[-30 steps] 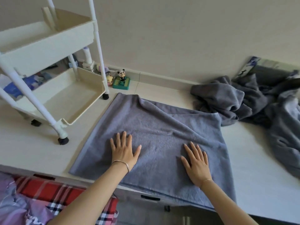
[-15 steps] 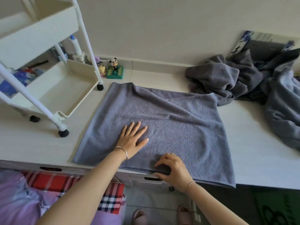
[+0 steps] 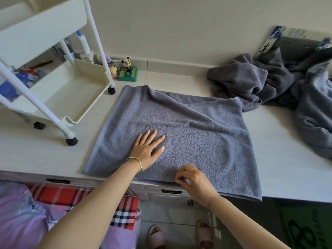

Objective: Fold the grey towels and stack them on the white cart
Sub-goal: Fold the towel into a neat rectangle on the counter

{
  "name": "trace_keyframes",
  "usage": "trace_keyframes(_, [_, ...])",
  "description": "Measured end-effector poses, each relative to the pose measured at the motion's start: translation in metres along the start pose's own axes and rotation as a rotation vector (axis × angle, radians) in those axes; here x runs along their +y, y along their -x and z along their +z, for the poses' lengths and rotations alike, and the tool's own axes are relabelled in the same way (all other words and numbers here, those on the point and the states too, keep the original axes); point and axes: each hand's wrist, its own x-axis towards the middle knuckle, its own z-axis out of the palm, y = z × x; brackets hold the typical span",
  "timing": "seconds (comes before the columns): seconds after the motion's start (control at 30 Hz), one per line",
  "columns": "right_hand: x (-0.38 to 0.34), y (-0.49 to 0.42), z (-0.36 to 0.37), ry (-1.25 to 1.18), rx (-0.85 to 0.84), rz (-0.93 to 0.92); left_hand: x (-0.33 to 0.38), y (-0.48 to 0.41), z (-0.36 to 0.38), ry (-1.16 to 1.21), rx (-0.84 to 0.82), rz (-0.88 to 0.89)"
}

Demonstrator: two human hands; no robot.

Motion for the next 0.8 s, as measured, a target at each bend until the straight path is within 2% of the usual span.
trace_keyframes(0.13, [-0.003, 0.007, -0.014, -0.118, -0.042, 0.038, -0.002, -0.001, -0.001, 0.015, -0.025, 0.013])
trace_keyframes(0.23, [0.002, 0.01, -0.013, -0.07, -0.169, 0.108, -0.004, 0.001, 0.002, -0.036, -0.004, 0.034])
trace_keyframes(0.3, [0.005, 0.005, -0.014, -0.123, -0.203, 0.141, -0.003, 0.002, 0.004, -0.018, 0.041, 0.034])
trace_keyframes(0.37, [0.008, -0.007, -0.021, -0.203, -0.153, 0.159, -0.001, 0.001, 0.003, 0.056, 0.133, 0.033])
trace_keyframes(0.4, [0.011, -0.016, -0.027, -0.204, -0.074, 0.163, 0.002, -0.002, 0.001, 0.076, 0.179, 0.029])
trace_keyframes(0.47, [0.023, -0.034, -0.038, -0.096, 0.094, 0.208, 0.005, -0.009, 0.0, 0.066, 0.209, 0.019])
trace_keyframes(0.5, [0.031, -0.043, -0.043, -0.03, 0.118, 0.257, 0.007, -0.011, 0.0, 0.057, 0.183, 0.011])
trace_keyframes(0.6, [0.056, -0.053, -0.047, 0.125, -0.05, 0.433, 0.008, -0.014, 0.006, 0.01, 0.142, -0.024])
trace_keyframes(0.67, [0.066, -0.046, -0.045, 0.275, -0.13, 0.417, 0.007, -0.013, 0.006, -0.008, 0.231, -0.004])
trace_keyframes(0.73, [0.067, -0.039, -0.046, 0.361, -0.1, 0.36, 0.007, -0.016, 0.004, -0.031, 0.371, 0.013])
trace_keyframes(0.8, [0.068, -0.037, -0.048, 0.344, -0.078, 0.305, 0.012, -0.023, 0.0, -0.024, 0.451, 0.042])
